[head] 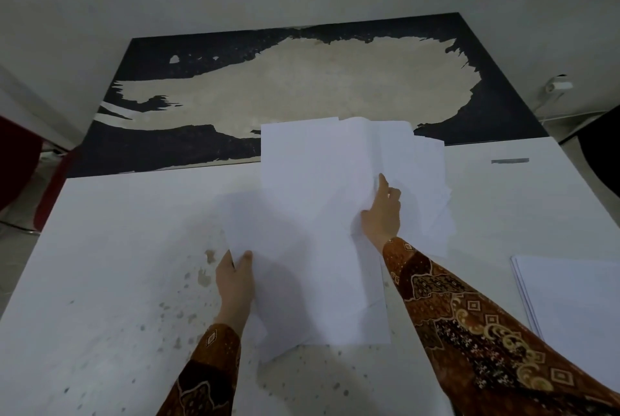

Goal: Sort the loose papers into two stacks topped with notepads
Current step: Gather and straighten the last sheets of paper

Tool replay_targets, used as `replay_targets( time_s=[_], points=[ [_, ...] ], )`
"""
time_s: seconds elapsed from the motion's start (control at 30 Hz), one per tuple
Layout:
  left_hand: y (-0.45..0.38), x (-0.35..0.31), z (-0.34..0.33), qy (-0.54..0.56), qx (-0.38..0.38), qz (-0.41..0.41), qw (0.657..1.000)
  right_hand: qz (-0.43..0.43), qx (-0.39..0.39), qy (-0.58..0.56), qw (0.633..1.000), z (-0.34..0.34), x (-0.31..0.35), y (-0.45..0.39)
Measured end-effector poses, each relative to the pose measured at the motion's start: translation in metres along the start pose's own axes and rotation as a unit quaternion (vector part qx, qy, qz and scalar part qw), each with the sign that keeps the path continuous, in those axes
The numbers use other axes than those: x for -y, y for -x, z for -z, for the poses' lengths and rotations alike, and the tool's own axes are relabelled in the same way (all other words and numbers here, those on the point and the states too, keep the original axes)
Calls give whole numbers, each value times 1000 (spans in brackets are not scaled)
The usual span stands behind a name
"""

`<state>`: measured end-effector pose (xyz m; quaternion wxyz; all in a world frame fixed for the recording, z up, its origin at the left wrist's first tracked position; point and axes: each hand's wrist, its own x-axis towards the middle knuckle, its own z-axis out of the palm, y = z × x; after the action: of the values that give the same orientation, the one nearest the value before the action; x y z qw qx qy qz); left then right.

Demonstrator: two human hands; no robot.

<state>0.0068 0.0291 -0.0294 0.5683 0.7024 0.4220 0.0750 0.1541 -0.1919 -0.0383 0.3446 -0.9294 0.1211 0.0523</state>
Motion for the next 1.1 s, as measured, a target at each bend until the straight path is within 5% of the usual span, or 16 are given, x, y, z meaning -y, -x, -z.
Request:
replay_targets(
  time_s=[0.2,0.4,0.53,0.63,0.73,0.83,0.97,1.1],
  points=[
    [3,-1,0,-18,3,2,1000,-44,1,-102,994,14,-8,-15],
    [3,-3,2,-3,15,7,1000,-176,108,-245,947,42,-12,-40],
    [0,-3,2,30,39,30,998,-211,58,-304,927,62,-33,-47],
    [2,-6,0,47,65,34,996,-265,60,-392,879,71,-48,-46],
    [0,-8,-4,51,86,26,995,-295,148,-456,826,77,-49,-33],
    [-4,-15,-9,46,95,28,994,-234,252,-425,837,76,-49,-14],
    [-18,-10,-15,30,83,53,995,-165,187,-424,871,67,-56,-3],
    [-12,-26,-21,48,86,80,992,-62,280,-303,909,61,-47,15]
  ],
)
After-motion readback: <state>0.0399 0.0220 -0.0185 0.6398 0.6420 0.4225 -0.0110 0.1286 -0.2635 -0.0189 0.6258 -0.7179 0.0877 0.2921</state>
